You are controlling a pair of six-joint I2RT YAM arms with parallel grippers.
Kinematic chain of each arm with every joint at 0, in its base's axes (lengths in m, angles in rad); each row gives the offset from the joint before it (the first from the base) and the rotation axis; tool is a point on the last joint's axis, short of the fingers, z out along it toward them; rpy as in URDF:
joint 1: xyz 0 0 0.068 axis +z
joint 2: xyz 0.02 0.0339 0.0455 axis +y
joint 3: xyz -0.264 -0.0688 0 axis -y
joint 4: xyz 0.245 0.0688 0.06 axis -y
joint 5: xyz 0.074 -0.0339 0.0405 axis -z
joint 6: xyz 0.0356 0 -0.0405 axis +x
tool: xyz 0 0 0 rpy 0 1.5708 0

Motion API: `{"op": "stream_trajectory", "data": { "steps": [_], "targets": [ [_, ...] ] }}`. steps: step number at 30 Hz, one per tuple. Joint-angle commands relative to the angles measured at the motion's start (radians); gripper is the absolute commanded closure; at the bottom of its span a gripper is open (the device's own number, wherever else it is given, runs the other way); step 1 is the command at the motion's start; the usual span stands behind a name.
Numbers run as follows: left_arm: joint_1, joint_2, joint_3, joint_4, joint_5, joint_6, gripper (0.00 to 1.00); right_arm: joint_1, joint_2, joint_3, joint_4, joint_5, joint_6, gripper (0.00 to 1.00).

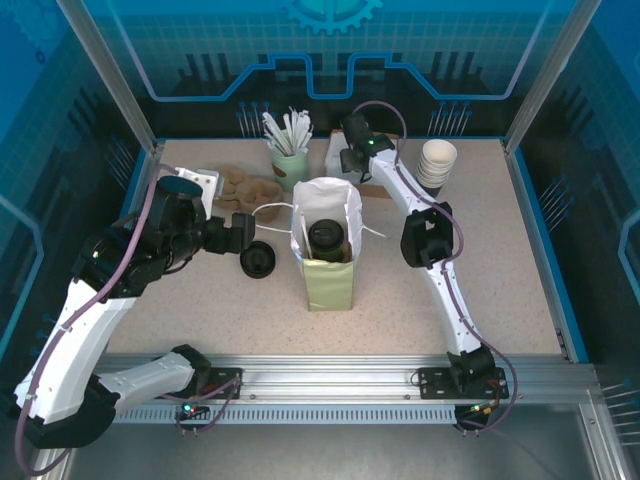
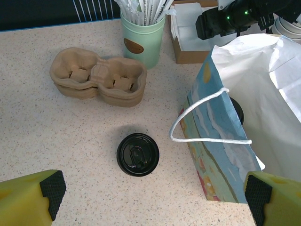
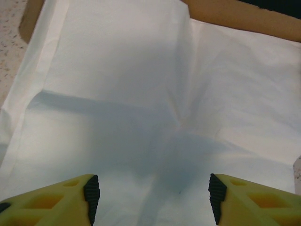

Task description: Pack the takeout coffee

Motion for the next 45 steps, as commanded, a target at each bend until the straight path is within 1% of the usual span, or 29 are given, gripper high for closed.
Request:
{"op": "stream_trajectory", "data": {
  "steps": [1,6,10,15,21,25,28,31,45],
  "targets": [
    [0.009,-0.012,-0.011,-0.008,-0.014,-0.014,0.01,-0.018,0.048,0.050,0.013,0.017,-0.026,0.35],
    [0.009,-0.014,-0.018,-0.007,-0.017,-0.012,0.01,-0.032,0.074,0.068,0.012,0.002,-0.023,0.36],
    [0.009,-0.014,-0.023,-0.001,-0.018,-0.012,0.01,-0.043,0.079,0.070,0.008,-0.037,-0.027,0.40],
    [0.008,-0.006,-0.022,0.004,-0.012,-0.013,0.01,-0.057,0.082,0.071,0.004,-0.061,-0.016,0.41],
    [0.009,-0.001,-0.013,0.008,-0.011,-0.014,0.01,-0.064,0.079,0.070,-0.001,-0.087,-0.009,0.47],
    [0.008,-0.001,-0.013,0.008,-0.008,-0.014,0.01,-0.065,0.071,0.070,-0.005,-0.093,-0.006,0.52],
    [0.008,-0.002,-0.014,0.008,-0.004,-0.017,0.01,-0.065,0.060,0.071,0.000,-0.101,-0.003,0.58],
    [0.008,-0.001,-0.013,0.006,-0.005,-0.015,0.01,-0.065,0.048,0.070,0.004,-0.109,0.000,0.61],
    [0.008,-0.005,-0.008,0.011,-0.001,-0.005,0.01,-0.062,-0.020,0.075,0.013,-0.129,0.012,0.68]
  ]
}}
